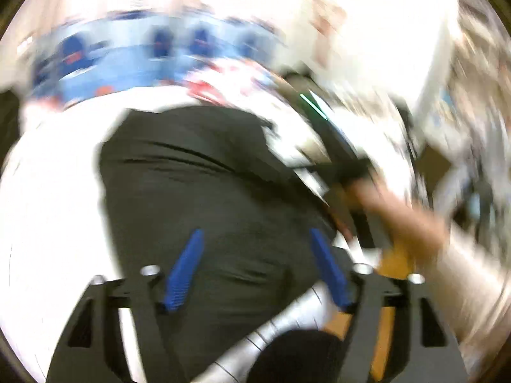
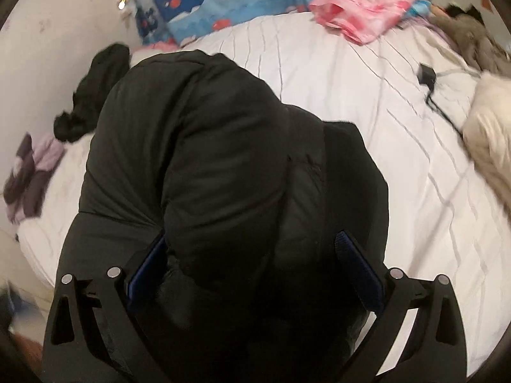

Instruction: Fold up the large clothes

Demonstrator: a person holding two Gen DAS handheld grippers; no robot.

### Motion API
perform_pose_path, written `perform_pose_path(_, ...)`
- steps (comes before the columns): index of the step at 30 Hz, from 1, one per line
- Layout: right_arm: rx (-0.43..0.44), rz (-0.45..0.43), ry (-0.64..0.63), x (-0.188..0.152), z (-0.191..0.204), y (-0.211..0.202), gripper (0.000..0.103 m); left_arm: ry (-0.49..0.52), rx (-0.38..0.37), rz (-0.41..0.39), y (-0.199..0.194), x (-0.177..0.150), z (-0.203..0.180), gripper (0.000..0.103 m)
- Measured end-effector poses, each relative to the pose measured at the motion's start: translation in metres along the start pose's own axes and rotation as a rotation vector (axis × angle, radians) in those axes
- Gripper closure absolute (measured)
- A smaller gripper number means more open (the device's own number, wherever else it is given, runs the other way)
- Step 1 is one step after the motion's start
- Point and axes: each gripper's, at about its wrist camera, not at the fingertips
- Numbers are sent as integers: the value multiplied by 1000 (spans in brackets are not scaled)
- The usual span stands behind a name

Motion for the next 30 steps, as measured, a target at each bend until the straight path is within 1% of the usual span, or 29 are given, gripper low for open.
perform_pose_path(1,15,-10,32,-5,-3,3,7,-74,21,-42,-13,-2,19,27)
perform_pose_path(2,29,-16,57,-3,-9,10,7,-179,58,-72,-19,5,53,26)
perform_pose_path(4,60,-25,101,-15,-14,18,7,-328,94,-99,-10,-1,95,26)
perform_pose_path(5,64,-15,99,-18,-14,22,7,-352,101,-94,-7,-15,91,26)
perform_pose_path(6,62,0,92,-18,-13,23,7,-354,111,-76,3,-21,95,26)
perform_pose_path(7,52,16,86,-17,-14,17,7,-325,129,-60,10,-31,89,26)
perform_pose_path(8,34,22,75,-17,-15,9,7,-294,140,-46,19,-25,87,26)
perform_pose_path(9,-9,5,45,-10,-12,-3,7,-245,150,-10,33,-22,81,26)
perform_pose_path(10,-56,-32,12,-1,-8,-17,7,-208,152,41,48,-22,74,26)
perform_pose_path(11,-87,-59,-7,4,-5,-25,7,-185,149,82,54,-29,79,26)
perform_pose_path(12,-117,-98,-24,14,-2,-37,7,-144,177,113,70,-30,72,25)
perform_pose_path(14,-144,-141,-33,30,1,-47,7,-63,228,138,79,-22,50,24)
perform_pose_path(15,-150,-145,-31,33,0,-44,7,-46,235,145,87,-13,47,24)
perform_pose_path(16,-165,-139,-28,38,0,-37,7,-27,241,149,92,-13,43,24)
perform_pose_path(18,-207,-102,-21,39,-6,-11,7,-10,237,152,88,-13,40,24)
perform_pose_path(19,-198,-67,-1,34,-12,9,7,-13,217,148,77,-13,35,24)
perform_pose_path(20,-164,-22,39,27,-20,27,7,-23,183,141,70,-10,38,24)
perform_pose_path(21,-115,9,99,15,-31,46,7,-50,150,122,59,-7,45,24)
perform_pose_path(23,-101,-2,139,0,-42,52,7,-154,116,71,31,-6,64,23)
perform_pose_path(24,-87,-3,167,-7,-48,54,7,-238,91,43,19,-7,81,23)
perform_pose_path(25,-77,-3,178,-10,-51,54,7,-333,95,4,7,-11,101,23)
perform_pose_path(26,-64,-5,191,-13,-55,55,7,-397,102,-24,2,-17,116,22)
perform_pose_path(27,-59,-7,197,-14,-56,55,7,-446,95,-32,0,-21,127,21)
perform_pose_path(28,-58,-10,201,-13,-56,54,7,-497,78,-17,5,-26,140,21)
perform_pose_path(29,-60,-16,202,-14,-55,54,7,-511,62,3,13,-28,145,18)
perform_pose_path(30,-65,-25,205,-17,-52,55,7,-522,27,29,25,-31,148,9)
Point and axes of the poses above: each gripper's, at about its wrist camera, not at the fingertips, and y roughly the way its jaws point, z to its left, x to its top, and after that the axes turned 13 degrees about -x, right-handed
